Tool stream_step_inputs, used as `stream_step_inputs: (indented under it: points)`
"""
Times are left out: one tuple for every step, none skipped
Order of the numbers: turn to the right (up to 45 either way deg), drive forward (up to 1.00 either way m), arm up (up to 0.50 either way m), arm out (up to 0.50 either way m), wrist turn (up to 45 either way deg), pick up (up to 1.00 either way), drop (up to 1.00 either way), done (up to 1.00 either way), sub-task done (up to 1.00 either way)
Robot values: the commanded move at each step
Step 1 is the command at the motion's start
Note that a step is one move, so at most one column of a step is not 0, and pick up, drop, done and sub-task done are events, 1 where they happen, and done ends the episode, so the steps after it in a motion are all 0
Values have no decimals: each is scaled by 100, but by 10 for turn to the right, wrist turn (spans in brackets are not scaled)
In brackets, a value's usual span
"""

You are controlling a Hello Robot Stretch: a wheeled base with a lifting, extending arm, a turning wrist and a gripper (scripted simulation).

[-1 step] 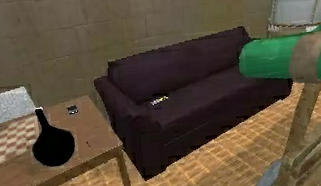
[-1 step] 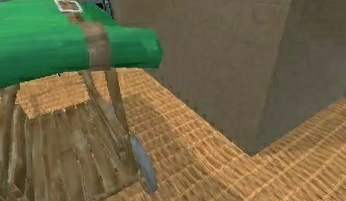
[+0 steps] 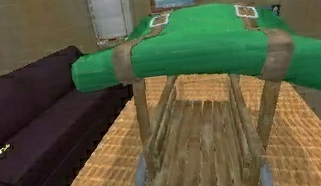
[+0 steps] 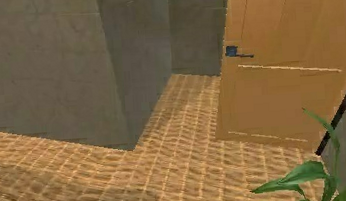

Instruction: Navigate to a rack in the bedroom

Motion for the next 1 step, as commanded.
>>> stream_step_inputs:
  points:
    - [450,0,0,0,0,0,0,0,0]
